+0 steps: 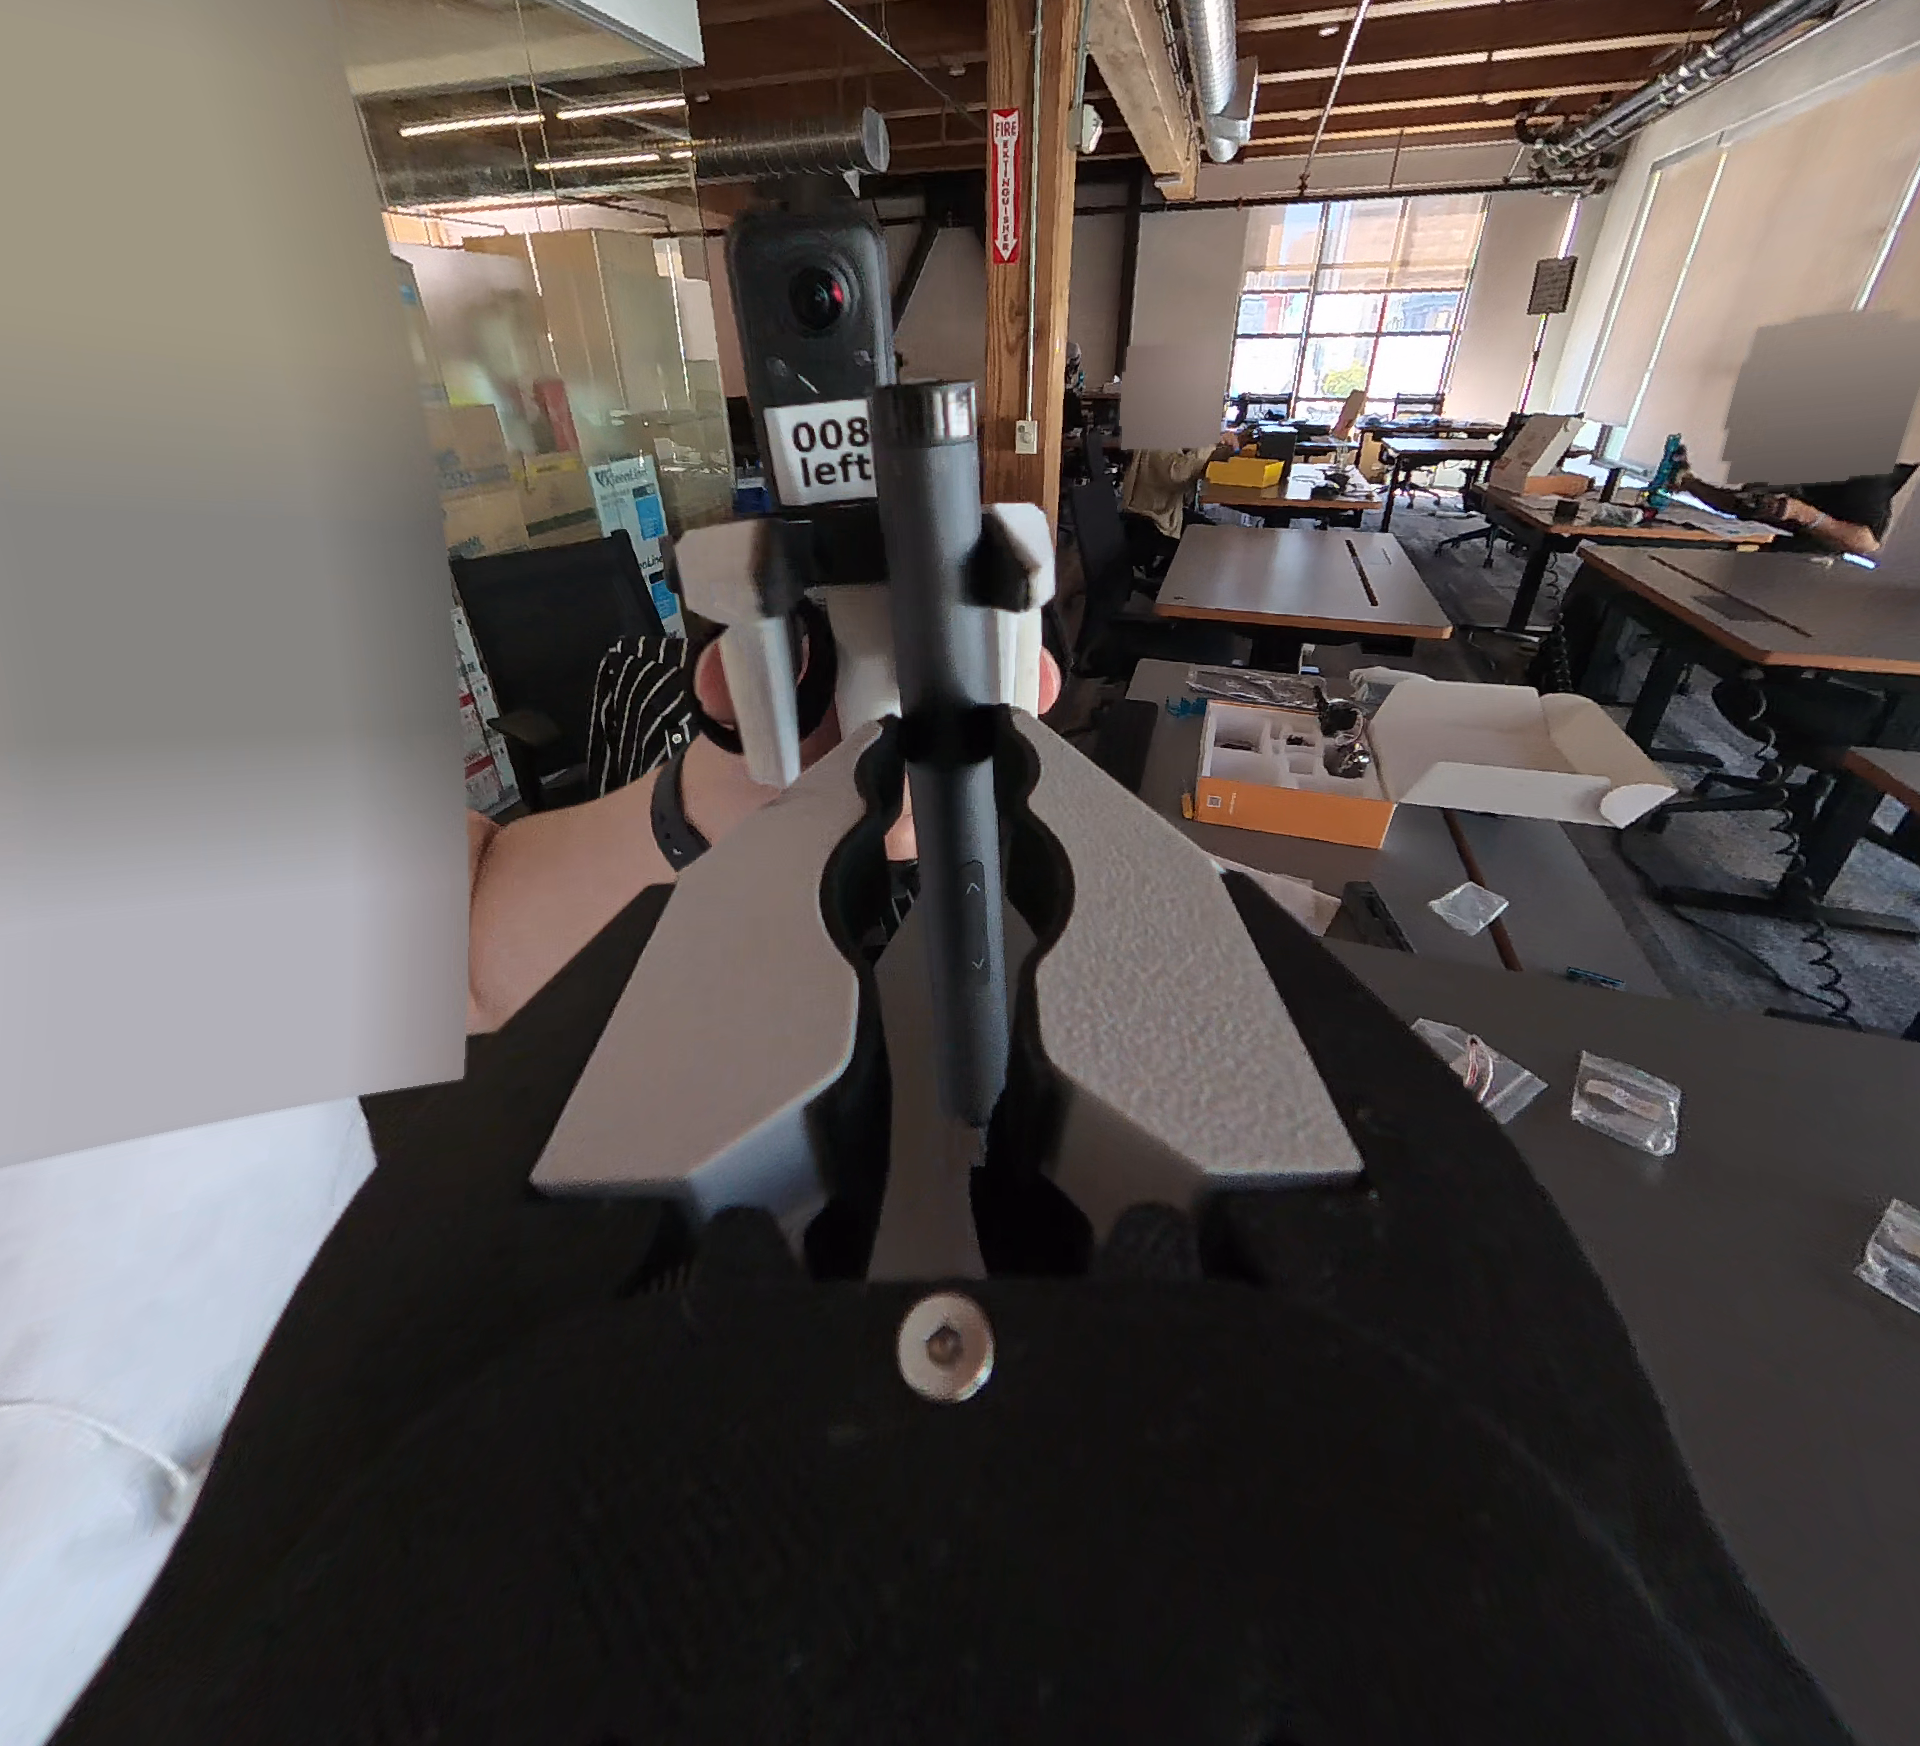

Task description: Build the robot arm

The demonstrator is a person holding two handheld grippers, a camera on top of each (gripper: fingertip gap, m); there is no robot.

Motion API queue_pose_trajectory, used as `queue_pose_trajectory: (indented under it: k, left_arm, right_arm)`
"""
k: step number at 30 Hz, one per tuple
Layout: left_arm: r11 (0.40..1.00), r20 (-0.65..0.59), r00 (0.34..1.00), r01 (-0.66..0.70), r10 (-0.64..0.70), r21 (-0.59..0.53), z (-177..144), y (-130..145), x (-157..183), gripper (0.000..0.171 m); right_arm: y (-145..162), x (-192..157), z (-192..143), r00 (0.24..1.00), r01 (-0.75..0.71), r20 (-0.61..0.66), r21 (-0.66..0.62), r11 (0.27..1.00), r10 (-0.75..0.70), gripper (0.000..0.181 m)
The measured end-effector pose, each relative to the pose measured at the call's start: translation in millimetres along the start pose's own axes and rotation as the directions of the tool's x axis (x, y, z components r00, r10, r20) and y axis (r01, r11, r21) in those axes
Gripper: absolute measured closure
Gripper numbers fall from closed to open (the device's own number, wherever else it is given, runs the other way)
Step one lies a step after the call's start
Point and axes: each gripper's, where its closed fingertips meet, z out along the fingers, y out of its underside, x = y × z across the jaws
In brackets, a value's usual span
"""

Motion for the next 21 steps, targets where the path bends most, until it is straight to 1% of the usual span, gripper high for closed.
queue_pose_trajectory:
  k: [2,3,4,8,11,14,16,17,18,19,20,21]
  left_arm:
    - [0.998,0.055,0.997,-0.050,0.051,-0.024,-0.2,6.1,-3.3,0.143]
    - [0.998,0.079,0.995,-0.063,0.065,-0.032,-0.8,8.6,-5.2,0.148]
    - [0.997,0.105,0.992,-0.071,0.075,-0.041,-2.2,10.8,-8.3,0.157]
    - [0.994,0.114,0.989,-0.086,0.094,-0.071,-4.4,18.3,-12.3,0.157]
    - [0.986,0.138,0.978,-0.143,0.153,-0.080,-2.2,22.9,-15.0,0.156]
    - [0.974,0.157,0.963,-0.203,0.218,-0.105,3.0,33.9,-16.6,0.156]
    - [0.969,0.158,0.959,-0.221,0.236,-0.109,5.9,41.5,-15.9,0.156]
    - [0.970,0.150,0.960,-0.222,0.235,-0.102,6.9,44.5,-14.0,0.156]
    - [0.970,0.137,0.962,-0.226,0.237,-0.091,7.7,46.6,-11.2,0.156]
    - [0.969,0.132,0.962,-0.232,0.241,-0.081,8.2,48.0,-9.0,0.156]
    - [0.966,0.121,0.959,-0.249,0.256,-0.074,9.0,49.0,-5.2,0.156]
    - [0.957,0.101,0.952,-0.282,0.289,-0.072,10.4,50.2,1.0,0.156]
  right_arm:
    - [5.2,-0.7,1.5,1.000,0.019,0.019,-0.007,1.000,-0.019,0.166]
    - [7.9,-1.3,2.2,0.999,0.032,0.030,-0.013,0.999,-0.032,0.166]
    - [10.8,-1.2,2.9,0.999,0.042,0.035,-0.023,0.999,-0.041,0.166]
    - [17.1,2.9,2.7,0.998,0.055,0.029,-0.031,0.998,-0.054,0.166]
    - [20.9,7.6,-2.1,1.000,0.029,0.013,-0.014,0.999,-0.029,0.165]
    - [26.3,14.2,-19.4,0.998,-0.063,-0.030,0.015,0.998,0.063,0.158]
    - [34.8,19.6,-41.4,0.972,-0.217,-0.081,0.042,0.975,0.220,0.157]
    - [43.3,21.1,-52.9,0.934,-0.337,-0.101,0.067,0.939,0.342,0.158]
    - [54.5,21.9,-63.3,0.871,-0.470,-0.110,0.101,0.877,0.480,0.160]
    - [67.5,21.3,-71.8,0.776,-0.609,-0.095,0.143,0.780,0.623,0.163]
    - [81.8,19.7,-78.2,0.655,-0.736,-0.057,0.180,0.653,0.754,0.162]
    - [94.1,18.1,-82.7,0.520,-0.836,0.009,0.210,0.507,0.854,0.159]
